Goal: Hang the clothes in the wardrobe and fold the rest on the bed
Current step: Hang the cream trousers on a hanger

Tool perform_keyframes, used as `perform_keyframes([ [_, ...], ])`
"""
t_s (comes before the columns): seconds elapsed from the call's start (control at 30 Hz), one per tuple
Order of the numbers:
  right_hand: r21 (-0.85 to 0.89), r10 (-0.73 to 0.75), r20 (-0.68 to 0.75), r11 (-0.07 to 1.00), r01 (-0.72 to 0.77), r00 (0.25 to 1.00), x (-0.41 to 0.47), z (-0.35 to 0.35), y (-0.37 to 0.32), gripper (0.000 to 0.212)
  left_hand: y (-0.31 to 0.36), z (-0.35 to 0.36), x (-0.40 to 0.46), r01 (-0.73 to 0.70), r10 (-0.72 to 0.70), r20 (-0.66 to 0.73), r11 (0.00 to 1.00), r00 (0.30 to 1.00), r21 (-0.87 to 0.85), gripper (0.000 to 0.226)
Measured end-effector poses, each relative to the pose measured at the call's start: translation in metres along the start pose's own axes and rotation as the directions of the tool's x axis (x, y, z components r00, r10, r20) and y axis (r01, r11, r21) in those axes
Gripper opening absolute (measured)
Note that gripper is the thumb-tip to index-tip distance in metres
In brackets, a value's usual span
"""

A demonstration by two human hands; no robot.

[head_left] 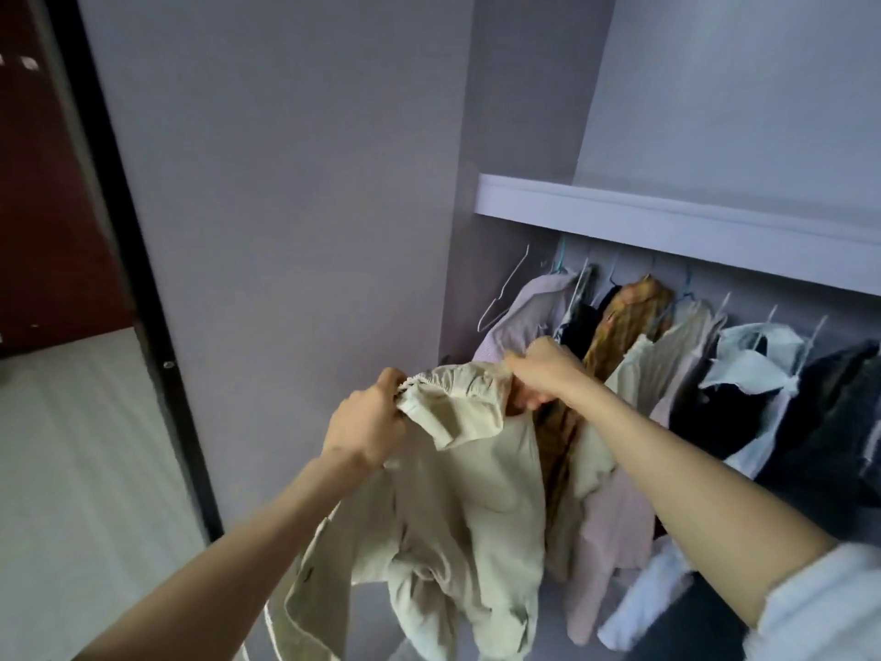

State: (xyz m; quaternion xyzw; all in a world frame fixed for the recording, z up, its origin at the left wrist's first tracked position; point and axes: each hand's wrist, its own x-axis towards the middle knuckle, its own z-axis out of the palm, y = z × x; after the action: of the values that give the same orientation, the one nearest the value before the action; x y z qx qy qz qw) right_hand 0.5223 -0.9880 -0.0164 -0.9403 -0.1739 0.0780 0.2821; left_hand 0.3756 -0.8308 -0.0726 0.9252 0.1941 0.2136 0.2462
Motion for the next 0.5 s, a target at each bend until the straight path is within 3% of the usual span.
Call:
perform_keyframes([
  [0.07, -0.034, -0.094, -0.195, 0.995, 0.089, 0.976, 0.036, 0.003, 0.0, 0.031, 0.008, -0.001, 0.026, -0.01, 0.02, -0.061, 0.989, 0.998, 0.149, 0.031],
  [0.13, 0.055, -0.147, -0.289, 0.984, 0.17, 0.946, 0.076, 0.013, -0.004, 0.026, 0.013, -0.002, 0.053, -0.058, 0.099, -0.1, 0.936, 0.99, 0.348, 0.032],
  [0.27, 0.161, -0.187, -0.361, 0.953, 0.258, 0.914, 0.148, 0.038, -0.021, 0.032, 0.006, -0.005, 0.089, -0.242, 0.437, -0.12, 0.684, 0.892, 0.688, 0.019],
  [0.33, 0.189, -0.177, -0.305, 0.952, 0.241, 0.936, 0.179, 0.05, -0.032, 0.037, 0.001, 0.002, 0.098, -0.284, 0.544, -0.084, 0.557, 0.835, 0.781, 0.017],
  [0.5, 0.322, 0.074, -0.001, 0.944, -0.07, 0.997, 0.241, 0.085, -0.042, 0.041, -0.013, 0.017, 0.114, -0.351, 0.644, -0.067, 0.498, 0.762, 0.793, 0.02],
])
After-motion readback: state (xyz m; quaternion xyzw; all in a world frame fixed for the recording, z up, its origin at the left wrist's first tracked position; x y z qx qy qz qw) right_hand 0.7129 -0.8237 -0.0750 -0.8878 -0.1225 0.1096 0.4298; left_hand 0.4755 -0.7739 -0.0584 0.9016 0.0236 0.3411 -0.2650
